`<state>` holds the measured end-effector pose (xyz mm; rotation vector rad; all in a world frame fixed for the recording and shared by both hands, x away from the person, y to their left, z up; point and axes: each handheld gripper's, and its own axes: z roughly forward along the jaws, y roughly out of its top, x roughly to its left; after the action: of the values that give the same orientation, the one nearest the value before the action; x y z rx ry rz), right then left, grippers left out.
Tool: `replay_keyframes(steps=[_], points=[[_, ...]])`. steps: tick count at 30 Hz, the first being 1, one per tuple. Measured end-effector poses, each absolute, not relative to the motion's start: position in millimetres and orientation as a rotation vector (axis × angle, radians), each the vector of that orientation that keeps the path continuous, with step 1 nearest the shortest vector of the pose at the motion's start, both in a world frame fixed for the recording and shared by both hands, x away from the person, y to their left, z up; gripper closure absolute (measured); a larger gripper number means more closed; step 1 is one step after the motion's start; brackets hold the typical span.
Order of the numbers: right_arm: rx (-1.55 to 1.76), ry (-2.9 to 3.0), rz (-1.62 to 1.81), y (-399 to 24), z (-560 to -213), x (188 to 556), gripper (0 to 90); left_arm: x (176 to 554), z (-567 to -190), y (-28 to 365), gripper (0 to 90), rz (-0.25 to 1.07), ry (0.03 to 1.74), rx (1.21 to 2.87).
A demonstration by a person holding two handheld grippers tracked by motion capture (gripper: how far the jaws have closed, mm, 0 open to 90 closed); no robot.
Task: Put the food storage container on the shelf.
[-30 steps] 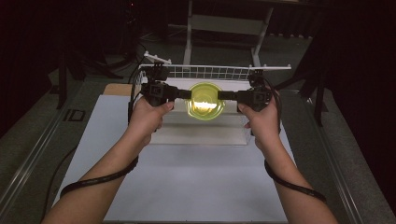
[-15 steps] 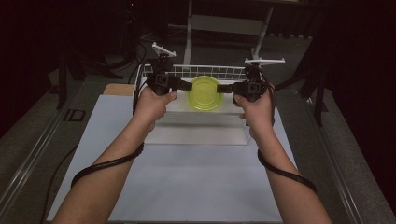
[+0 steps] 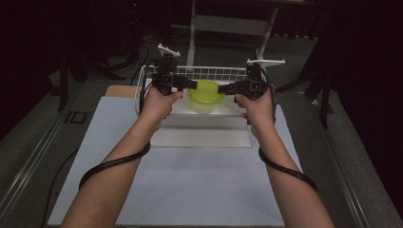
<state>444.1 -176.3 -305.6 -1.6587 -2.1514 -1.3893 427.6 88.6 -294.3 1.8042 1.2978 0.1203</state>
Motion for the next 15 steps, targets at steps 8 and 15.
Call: replay_keyframes(steps=[8, 15], points=[[-1.64, -2.176, -1.474, -182, -297, 436, 49.4, 421, -286, 93, 49.9, 0.2, 1.248, 1.78], [-1.583, -2.235, -1.515, -185, -291, 419, 48.1, 401, -278, 110, 42.9, 0.252, 1.19, 1.686]])
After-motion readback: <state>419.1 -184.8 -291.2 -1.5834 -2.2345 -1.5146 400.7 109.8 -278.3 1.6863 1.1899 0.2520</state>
